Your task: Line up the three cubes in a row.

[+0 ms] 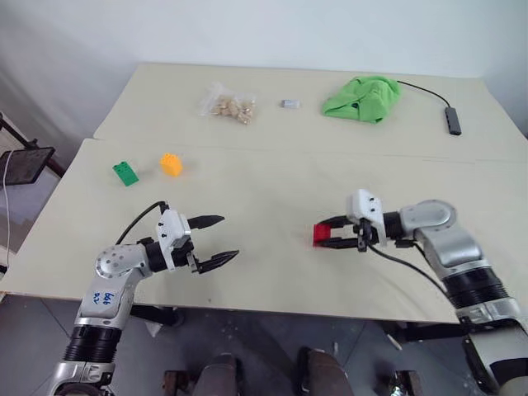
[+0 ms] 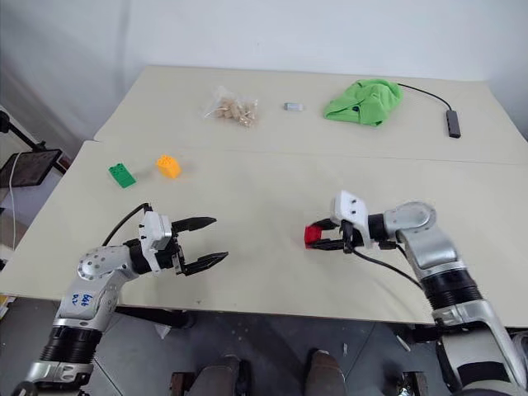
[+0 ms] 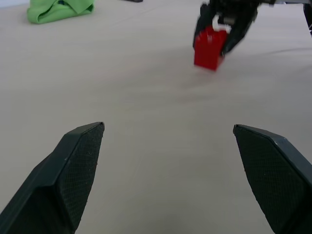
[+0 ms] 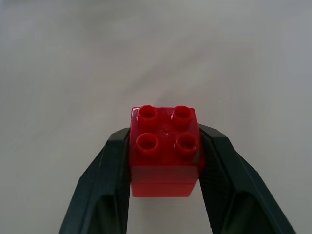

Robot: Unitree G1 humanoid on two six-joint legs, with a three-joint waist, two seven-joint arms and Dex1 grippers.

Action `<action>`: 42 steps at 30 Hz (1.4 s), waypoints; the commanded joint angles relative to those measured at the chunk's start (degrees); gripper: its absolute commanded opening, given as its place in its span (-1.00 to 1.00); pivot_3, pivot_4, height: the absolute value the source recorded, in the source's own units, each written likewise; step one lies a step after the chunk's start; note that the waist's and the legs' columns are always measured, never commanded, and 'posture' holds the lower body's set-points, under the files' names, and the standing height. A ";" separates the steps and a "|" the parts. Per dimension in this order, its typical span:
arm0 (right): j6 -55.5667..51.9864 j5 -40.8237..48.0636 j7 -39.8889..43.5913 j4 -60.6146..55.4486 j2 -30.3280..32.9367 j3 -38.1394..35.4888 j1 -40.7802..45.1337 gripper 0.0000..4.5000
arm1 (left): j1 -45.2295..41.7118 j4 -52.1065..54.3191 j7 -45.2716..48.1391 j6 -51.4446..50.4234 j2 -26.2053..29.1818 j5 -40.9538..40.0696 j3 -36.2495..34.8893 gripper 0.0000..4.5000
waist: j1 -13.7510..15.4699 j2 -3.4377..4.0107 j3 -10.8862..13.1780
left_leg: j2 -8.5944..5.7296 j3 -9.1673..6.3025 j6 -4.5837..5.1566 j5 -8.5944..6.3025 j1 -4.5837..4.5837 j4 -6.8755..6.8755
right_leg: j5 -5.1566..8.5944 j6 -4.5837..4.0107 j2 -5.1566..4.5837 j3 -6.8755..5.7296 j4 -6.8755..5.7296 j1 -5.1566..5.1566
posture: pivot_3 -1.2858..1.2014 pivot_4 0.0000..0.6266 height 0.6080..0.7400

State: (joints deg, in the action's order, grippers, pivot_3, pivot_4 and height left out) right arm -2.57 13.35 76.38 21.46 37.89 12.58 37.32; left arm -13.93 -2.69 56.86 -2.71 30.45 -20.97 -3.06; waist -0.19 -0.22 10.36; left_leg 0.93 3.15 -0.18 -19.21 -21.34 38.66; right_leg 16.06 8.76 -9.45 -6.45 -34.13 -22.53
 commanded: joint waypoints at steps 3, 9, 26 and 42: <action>10.19 -1.16 4.08 9.67 -3.18 -1.07 3.98 -0.34 | 2.21 3.83 -1.59 -0.17 0.74 -1.48 -2.93 1.00 | -0.29 0.00 0.00 | 0.04 -0.02 -0.03 -0.01 0.07 -0.01 | 0.00 -0.01 0.01 -0.02 -0.08 0.01 | 0.03 -0.52 1.00; 10.01 0.45 5.89 13.07 -4.91 -3.32 5.57 0.28 | 5.32 6.73 -4.63 -1.21 0.62 -1.93 -5.68 1.00 | -0.52 0.00 0.00 | 0.06 -0.06 -0.05 -0.02 0.06 0.01 | 0.00 -0.01 0.01 -0.06 -0.15 0.01 | 0.03 -0.52 1.00; 11.88 19.69 -0.32 -14.87 -8.33 -24.58 -18.67 1.00 | 20.60 14.23 -33.62 1.47 -14.63 -4.80 -25.90 1.00 | 1.27 -0.04 0.00 | 0.10 -0.17 -0.06 -0.25 0.07 0.37 | -0.01 0.00 0.00 -0.15 -0.13 0.22 | 0.03 -0.52 1.00; 10.34 19.85 -4.18 -19.15 -9.28 -21.87 -19.39 1.00 | -13.63 -15.93 -60.75 -0.06 -12.90 6.77 -24.36 1.00 | 1.67 -0.09 -0.02 | 0.09 0.01 -0.03 -0.27 0.10 0.43 | -0.07 0.01 0.01 -0.08 -0.31 0.09 | 0.03 -0.52 1.00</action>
State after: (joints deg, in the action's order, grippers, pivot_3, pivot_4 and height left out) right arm 8.14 32.16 72.73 4.49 28.64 -9.00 17.44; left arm -25.04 -15.77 -2.94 -4.80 16.94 -15.53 -28.44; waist 1.49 -0.31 10.34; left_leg 1.00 3.16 -0.21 -19.48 -21.24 39.10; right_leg 15.99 8.78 -9.44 -6.54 -34.43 -22.44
